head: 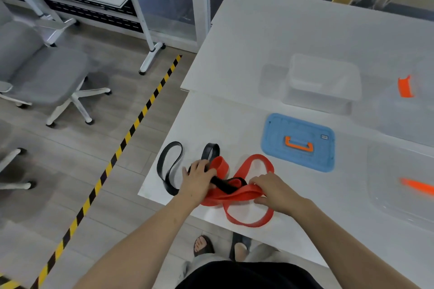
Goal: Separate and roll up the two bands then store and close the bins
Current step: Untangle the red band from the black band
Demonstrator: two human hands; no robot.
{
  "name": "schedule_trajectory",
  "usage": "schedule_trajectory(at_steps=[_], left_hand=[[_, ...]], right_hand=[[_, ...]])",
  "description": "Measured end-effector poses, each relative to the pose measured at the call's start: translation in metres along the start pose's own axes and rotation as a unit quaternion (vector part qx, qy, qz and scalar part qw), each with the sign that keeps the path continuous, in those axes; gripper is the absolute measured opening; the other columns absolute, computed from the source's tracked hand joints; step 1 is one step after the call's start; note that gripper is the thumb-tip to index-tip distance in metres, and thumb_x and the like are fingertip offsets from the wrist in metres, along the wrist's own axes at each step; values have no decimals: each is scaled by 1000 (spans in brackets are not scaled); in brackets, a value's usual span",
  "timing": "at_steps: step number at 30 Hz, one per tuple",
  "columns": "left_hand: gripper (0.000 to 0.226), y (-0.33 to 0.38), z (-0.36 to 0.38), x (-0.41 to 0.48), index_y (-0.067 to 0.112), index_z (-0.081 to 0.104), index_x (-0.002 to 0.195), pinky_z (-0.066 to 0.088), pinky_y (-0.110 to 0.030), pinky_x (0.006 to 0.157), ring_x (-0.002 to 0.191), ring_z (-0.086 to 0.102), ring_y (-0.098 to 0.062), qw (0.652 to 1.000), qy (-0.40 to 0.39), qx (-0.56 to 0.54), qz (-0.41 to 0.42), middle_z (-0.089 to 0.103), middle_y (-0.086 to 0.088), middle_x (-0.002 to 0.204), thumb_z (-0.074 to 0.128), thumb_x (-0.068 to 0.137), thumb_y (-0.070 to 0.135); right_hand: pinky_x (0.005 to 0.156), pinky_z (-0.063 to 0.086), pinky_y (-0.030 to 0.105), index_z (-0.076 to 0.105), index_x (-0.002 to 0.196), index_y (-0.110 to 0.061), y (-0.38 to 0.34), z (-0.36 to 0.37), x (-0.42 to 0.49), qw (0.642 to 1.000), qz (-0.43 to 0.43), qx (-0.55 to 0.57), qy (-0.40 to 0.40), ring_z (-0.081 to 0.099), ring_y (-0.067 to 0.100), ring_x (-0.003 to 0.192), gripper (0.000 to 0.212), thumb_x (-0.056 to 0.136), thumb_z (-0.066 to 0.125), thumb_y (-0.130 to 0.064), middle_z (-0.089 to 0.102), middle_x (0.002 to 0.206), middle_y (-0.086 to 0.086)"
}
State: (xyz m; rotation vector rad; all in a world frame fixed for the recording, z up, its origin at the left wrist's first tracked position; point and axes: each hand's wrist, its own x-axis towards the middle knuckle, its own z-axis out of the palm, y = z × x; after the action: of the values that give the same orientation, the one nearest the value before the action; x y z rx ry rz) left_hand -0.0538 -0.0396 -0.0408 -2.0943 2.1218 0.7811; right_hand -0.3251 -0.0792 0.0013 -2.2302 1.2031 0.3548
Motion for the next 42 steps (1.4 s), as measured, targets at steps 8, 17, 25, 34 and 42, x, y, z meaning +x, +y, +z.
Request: schedule_trajectory(at_steps=[8,17,25,34,42], left_hand=[[18,18,-88,-2,19,49,104,55,-46,83,91,67,-22,908,137,-392,-58,68,-2,94,52,103,37],[24,18,-169,-19,19,48,128,40,-20,88,106,54,-10,882,165,-442,6,53,0,119,45,108,32],[27,28,-194,-40,9,46,123,59,-39,84,130,59,-23,697,129,-705,16,63,-16,126,38,110,31],[40,45,-253,-43,3,47,130,53,-55,97,130,57,-38,530,137,-833,75,55,-21,141,40,108,36],[73,36,-292,-48,-6,29,153,45,-55,111,147,36,-43,499,149,-849,93,45,-24,145,32,107,51]], right_hand=[[87,53,31,65,121,-31,1,-7,-4,999,37,19,-10,62,15,100,44,83,79,-49,68,111,-7],[91,54,31,61,123,-27,-14,-19,14,994,75,10,-75,61,16,104,57,77,85,-51,65,119,-2],[108,51,40,34,157,-31,-70,-46,39,974,47,212,60,55,21,135,102,74,81,-66,48,156,-1],[98,55,34,46,126,-36,-154,-82,74,888,-39,412,201,64,6,110,76,67,92,-45,64,118,-10],[78,48,16,49,135,-22,-157,-125,88,839,-58,462,283,63,1,87,69,80,90,-20,65,97,-13]])
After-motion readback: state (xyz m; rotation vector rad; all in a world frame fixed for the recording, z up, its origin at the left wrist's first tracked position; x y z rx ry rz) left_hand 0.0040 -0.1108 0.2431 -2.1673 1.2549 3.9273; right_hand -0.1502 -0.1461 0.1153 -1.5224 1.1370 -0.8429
